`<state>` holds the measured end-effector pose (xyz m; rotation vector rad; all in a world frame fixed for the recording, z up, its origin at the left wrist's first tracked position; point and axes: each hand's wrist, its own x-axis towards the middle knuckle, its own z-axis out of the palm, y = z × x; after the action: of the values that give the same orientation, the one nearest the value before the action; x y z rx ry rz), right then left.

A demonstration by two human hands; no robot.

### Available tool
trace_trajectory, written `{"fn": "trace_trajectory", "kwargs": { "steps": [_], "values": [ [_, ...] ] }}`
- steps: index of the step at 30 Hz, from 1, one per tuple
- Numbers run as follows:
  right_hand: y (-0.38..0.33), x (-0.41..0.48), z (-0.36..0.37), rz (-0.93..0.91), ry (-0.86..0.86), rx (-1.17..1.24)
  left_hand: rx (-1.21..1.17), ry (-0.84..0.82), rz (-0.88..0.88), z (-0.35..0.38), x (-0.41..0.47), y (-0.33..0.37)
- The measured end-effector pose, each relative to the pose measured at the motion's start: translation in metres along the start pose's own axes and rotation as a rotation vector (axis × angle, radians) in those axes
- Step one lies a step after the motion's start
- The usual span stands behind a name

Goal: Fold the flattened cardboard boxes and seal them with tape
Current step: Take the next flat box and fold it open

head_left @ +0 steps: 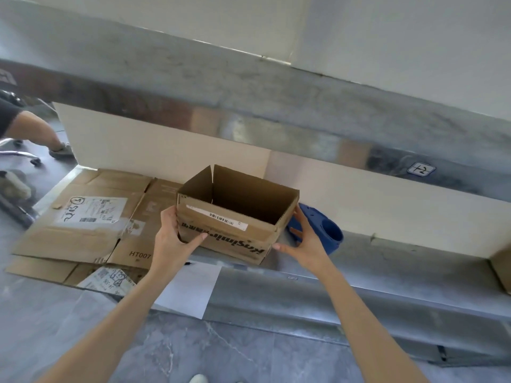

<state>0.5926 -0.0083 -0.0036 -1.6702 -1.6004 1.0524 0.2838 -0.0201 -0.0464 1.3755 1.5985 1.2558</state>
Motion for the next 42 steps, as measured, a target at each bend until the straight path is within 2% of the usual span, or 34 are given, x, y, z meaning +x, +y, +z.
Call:
{"fn": "trace_trajectory", "kwargs": {
  "steps": [4,10,13,21,31,42],
  "values": [
    [-0.008,0.002,0.000,0.000,0.014,0.017,-0.046,-0.003,0.069,0.002,-0.008,0.000],
    [-0.011,-0.003,-0.006,0.042,-0.007,0.092,-0.050,-0.096,0.097,0.017,-0.027,0.008],
    [-0.013,-0.009,-0.007,0.045,-0.019,0.113,-0.002,-0.042,0.140,0.017,-0.026,0.017],
    [-0.024,-0.020,-0.005,-0.119,0.094,0.034,-0.002,0.044,0.318,0.012,-0.006,0.043],
    [-0.021,-0.016,-0.008,-0.095,0.138,-0.020,0.112,-0.107,0.354,0.001,-0.001,0.042],
    [-0.019,-0.012,-0.021,-0.130,-0.007,-0.017,0.237,-0.205,0.472,0.009,0.004,0.044]
  ]
}}
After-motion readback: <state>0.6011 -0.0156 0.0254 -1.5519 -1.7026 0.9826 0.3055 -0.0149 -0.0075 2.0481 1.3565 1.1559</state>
